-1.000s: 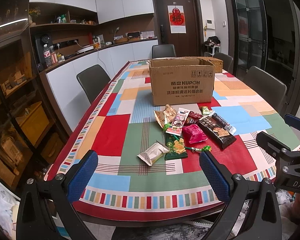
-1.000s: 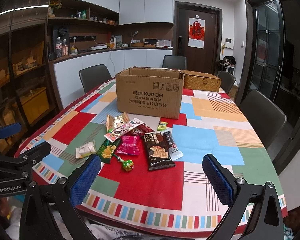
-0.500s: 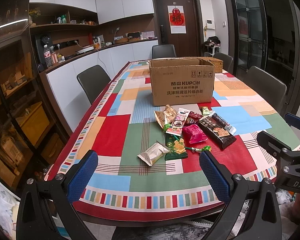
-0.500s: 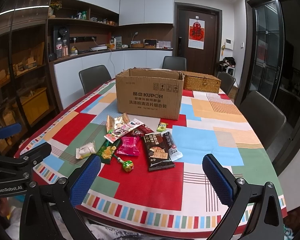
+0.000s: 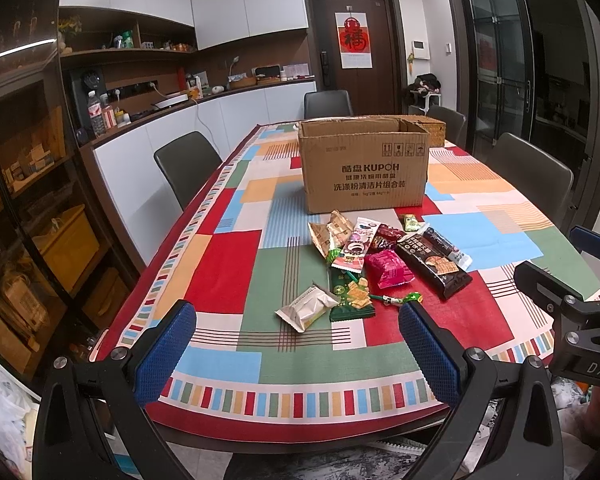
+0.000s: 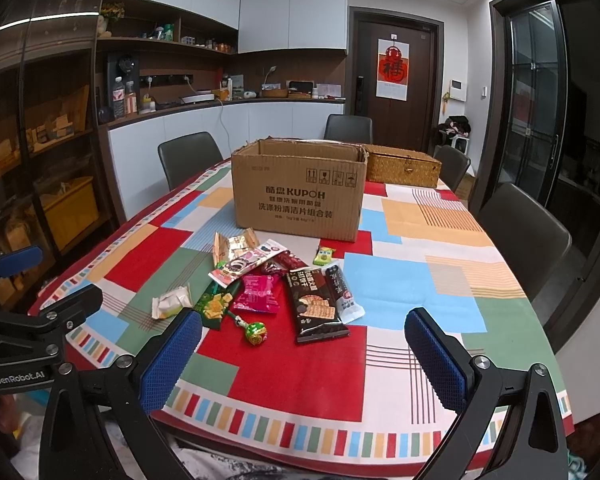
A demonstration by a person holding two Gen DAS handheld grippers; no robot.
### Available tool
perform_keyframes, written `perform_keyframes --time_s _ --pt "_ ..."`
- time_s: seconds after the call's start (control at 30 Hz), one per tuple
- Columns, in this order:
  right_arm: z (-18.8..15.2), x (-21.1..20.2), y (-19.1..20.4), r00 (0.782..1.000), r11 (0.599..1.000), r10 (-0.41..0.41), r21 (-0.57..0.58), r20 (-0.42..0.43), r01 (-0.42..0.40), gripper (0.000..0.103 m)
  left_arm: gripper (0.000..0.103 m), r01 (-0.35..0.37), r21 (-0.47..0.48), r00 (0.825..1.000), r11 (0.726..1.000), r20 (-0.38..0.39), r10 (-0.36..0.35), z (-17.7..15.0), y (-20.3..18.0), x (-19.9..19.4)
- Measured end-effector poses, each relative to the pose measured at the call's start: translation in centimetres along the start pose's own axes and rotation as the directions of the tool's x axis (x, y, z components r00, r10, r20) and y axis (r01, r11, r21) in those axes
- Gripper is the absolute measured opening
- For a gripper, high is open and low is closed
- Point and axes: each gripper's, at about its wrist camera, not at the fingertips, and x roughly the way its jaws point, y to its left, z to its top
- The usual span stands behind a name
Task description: Organize snacks
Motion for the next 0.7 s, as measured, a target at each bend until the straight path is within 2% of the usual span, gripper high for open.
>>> perform_keyframes --time_s 0.7 --pt "-0.31 0.27 0.10 1.000 1.000 0.000 0.000 0.002 0.000 0.102 0.103 0.000 0.001 1.000 1.000 0.000 0.000 0.05 0.03 -0.11"
